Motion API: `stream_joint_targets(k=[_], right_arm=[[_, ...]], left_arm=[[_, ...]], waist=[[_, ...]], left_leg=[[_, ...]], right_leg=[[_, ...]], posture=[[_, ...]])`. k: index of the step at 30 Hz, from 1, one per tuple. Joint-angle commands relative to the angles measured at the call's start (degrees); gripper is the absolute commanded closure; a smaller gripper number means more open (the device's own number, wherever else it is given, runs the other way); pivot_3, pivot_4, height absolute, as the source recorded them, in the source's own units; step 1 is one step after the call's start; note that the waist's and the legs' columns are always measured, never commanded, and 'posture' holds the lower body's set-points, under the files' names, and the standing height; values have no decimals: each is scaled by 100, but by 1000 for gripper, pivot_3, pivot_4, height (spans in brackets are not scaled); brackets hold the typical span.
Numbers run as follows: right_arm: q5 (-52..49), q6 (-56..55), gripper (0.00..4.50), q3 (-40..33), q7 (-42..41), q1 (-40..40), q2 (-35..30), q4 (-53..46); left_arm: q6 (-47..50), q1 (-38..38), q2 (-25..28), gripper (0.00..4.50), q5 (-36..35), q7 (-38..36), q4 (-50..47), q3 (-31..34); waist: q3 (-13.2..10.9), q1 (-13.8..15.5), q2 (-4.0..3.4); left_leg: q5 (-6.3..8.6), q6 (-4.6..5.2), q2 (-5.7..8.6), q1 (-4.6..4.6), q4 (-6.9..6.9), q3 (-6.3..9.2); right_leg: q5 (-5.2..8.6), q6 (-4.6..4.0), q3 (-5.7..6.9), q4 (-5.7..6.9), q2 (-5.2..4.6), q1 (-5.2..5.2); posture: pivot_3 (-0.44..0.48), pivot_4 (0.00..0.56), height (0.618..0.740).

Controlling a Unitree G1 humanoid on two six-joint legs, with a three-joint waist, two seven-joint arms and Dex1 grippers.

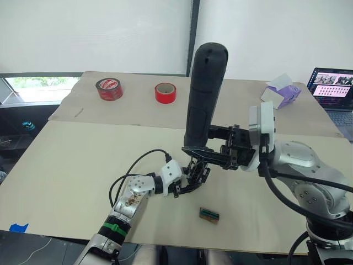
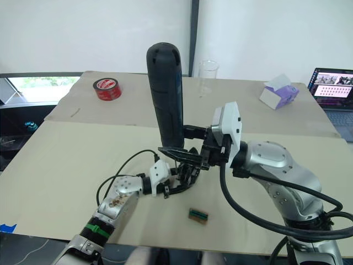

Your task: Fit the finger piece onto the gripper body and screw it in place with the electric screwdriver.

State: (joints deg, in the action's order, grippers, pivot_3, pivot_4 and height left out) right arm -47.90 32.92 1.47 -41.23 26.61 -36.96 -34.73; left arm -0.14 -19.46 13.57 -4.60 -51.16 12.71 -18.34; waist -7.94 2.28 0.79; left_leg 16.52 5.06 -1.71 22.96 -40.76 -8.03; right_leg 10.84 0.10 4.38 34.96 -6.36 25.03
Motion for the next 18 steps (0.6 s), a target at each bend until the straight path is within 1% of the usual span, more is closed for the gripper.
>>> stream_joint_targets(k=[1, 18], right_arm=[[57, -168, 2594, -122, -68, 41, 68, -132], [393, -66, 2594, -44, -161, -3, 170, -56]], left_arm=[[220, 162, 52, 2228, 191, 8, 223, -208], [273, 150, 73, 2228, 176, -35, 242, -201]], waist=[[0, 0, 0], [0, 0, 0]], left_leg=[[0, 0, 0, 0, 0, 0], [0, 0, 0, 2, 1, 1]], right_leg=[[0, 0, 0, 0, 0, 0], [6, -10, 3, -2, -4, 2]], posture=[[0, 150, 740], [0, 150, 740]])
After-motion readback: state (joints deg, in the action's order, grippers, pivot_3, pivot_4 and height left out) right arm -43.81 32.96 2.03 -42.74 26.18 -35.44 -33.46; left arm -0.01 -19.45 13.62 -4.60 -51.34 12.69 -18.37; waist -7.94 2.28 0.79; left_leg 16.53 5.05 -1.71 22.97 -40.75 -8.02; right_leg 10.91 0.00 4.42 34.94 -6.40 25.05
